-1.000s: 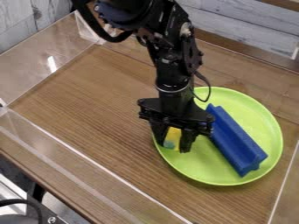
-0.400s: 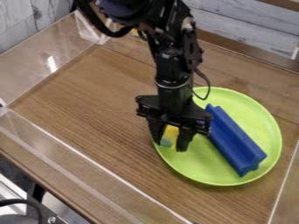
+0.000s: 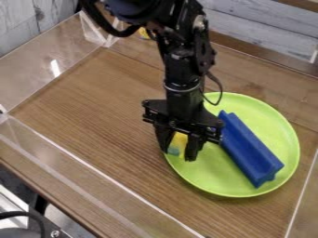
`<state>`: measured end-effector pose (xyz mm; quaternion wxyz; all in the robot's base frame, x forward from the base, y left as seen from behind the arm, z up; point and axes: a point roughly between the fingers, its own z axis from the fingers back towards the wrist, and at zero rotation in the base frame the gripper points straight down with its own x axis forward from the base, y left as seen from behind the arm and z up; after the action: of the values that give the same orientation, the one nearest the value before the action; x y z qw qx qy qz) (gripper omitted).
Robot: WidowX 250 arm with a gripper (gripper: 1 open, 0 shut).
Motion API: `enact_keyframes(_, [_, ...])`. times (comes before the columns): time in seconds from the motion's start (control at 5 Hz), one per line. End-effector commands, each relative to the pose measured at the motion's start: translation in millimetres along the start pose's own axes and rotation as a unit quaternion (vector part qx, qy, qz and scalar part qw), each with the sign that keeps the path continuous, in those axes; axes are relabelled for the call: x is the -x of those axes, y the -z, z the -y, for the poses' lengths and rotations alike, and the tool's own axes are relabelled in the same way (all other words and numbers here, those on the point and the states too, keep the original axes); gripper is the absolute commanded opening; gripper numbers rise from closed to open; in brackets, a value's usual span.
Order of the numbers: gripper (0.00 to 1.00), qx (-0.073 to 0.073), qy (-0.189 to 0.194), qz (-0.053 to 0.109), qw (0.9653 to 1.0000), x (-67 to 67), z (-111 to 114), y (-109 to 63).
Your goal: Remove the banana from inside the green plate and put it on the table
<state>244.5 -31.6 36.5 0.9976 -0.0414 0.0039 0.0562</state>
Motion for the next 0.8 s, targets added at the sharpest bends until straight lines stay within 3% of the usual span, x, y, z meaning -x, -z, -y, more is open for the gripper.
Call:
enact_keyframes(0.0, [0.0, 0.005, 0.007, 0.041, 0.9991, -12.6, 1.8, -22.6])
enact_keyframes(0.6, [0.0, 0.001, 0.018, 0.038, 0.9991, -10.5, -1.0, -32.7])
